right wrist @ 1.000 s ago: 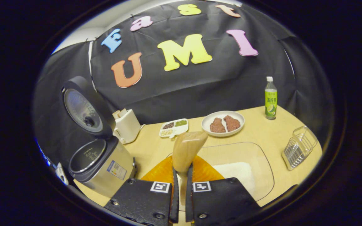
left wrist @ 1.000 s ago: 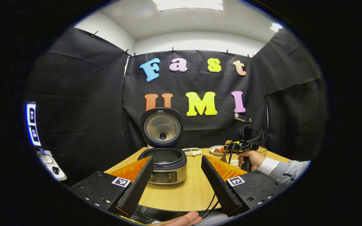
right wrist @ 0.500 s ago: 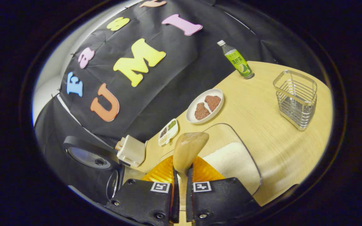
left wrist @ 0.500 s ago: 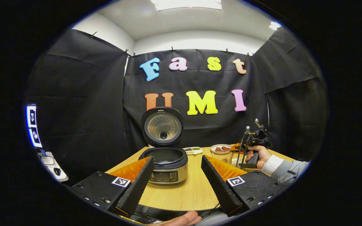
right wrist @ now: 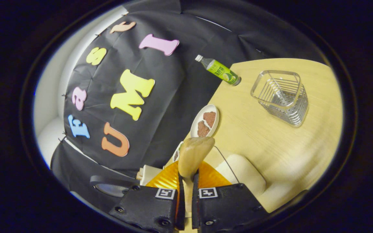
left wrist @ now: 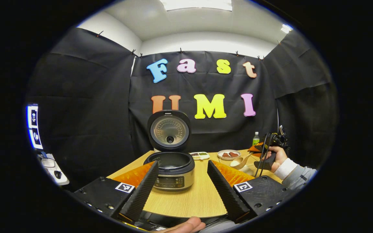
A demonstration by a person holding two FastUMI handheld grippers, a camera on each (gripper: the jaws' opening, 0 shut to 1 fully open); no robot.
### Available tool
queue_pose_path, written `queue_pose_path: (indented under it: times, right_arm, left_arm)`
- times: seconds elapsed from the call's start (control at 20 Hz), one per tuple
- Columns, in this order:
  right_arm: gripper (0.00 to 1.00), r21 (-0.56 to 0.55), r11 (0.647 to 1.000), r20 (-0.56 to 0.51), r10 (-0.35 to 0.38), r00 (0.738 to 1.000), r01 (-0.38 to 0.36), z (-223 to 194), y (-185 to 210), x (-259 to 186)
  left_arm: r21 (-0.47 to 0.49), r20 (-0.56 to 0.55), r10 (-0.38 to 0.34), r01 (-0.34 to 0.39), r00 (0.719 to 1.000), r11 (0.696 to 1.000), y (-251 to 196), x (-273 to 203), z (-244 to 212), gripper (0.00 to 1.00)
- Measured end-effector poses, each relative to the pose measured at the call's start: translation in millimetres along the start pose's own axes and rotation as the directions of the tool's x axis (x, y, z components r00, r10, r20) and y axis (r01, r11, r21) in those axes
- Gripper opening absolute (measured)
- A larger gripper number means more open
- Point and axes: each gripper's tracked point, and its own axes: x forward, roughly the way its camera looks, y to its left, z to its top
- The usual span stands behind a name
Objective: Close the left gripper, press the button to open the rice cooker; take a wooden spoon from the chopstick holder with the right hand, scoop a spoonful of rice and pour it into the rice cooker, then put the wooden spoon back into the chopstick holder.
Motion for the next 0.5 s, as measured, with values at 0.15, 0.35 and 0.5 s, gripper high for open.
queue_pose_path:
  times: [0.15, 0.35, 0.5]
  right_arm:
    - [0.13, 0.175, 0.983, -0.016, 0.051, 0.999, -0.047, 2, 3, -6]
    - [0.13, 0.29, 0.955, -0.023, 0.067, 0.997, -0.057, -2, 0, -3]
    - [0.13, 0.361, 0.927, -0.042, 0.12, 0.992, -0.096, -6, 15, -9]
  left_arm:
    - [-0.004, 0.019, -0.002, 0.003, 1.0, 1.0, 2, -3, 6, 0.96]
    - [-0.011, 0.02, -0.016, 0.017, 1.0, 1.0, 1, -9, 9, 0.96]
    - [0.005, 0.029, -0.014, 0.014, 0.999, 1.0, 7, -14, 11, 0.96]
